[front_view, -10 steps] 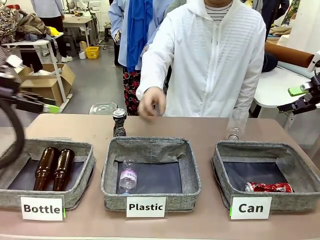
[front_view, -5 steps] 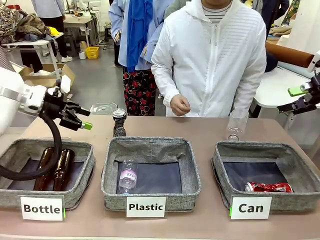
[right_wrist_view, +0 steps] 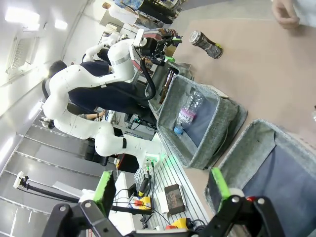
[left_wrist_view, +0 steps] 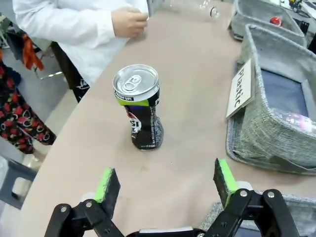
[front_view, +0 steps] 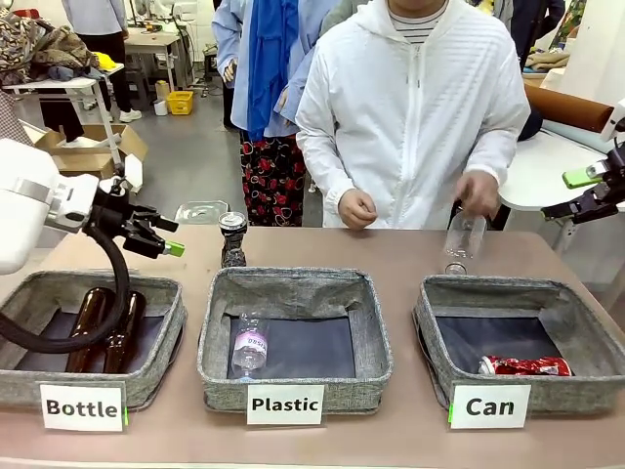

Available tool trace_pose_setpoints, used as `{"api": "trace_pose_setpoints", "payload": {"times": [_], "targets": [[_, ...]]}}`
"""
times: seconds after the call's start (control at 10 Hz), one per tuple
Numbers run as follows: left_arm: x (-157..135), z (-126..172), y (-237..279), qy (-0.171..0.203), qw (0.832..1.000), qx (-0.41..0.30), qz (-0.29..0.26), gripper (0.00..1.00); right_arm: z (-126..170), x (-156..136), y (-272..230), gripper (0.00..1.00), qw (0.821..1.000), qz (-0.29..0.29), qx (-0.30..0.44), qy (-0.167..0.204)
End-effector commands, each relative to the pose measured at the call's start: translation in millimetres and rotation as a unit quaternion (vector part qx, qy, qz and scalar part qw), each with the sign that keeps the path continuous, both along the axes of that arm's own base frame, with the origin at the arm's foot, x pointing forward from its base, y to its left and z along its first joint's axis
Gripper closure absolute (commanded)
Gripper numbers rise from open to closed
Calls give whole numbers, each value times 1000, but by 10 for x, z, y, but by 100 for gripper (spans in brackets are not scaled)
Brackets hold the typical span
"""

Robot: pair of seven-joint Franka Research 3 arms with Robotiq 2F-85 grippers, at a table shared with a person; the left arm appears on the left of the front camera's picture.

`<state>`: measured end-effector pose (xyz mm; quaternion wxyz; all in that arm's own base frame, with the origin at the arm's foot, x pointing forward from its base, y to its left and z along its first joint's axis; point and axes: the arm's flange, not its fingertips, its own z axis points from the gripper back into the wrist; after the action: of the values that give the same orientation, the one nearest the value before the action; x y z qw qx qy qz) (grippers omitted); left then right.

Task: Sort the can waste into the basket.
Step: Pick up the can waste from the table and place it in the right Fabric basket.

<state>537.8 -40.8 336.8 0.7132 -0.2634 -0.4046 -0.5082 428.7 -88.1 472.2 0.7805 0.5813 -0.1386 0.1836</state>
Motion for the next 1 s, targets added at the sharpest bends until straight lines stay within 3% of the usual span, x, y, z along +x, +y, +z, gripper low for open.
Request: {"api": "trace_pose_setpoints", "payload": {"times": [0.0, 0.4, 0.9], "targets": [[162, -163, -161, -22, 1000, -15, 7, 0, 13, -14, -15, 0, 1000, 3, -3, -9], [467, -382, -478, -56, 997, -36, -26, 0, 13, -14, -15, 0, 1000, 3, -3, -9], [757, -614, -723, -32, 997, -56, -31, 0, 13, -14, -15, 0, 1000, 3, -3, -9]]}}
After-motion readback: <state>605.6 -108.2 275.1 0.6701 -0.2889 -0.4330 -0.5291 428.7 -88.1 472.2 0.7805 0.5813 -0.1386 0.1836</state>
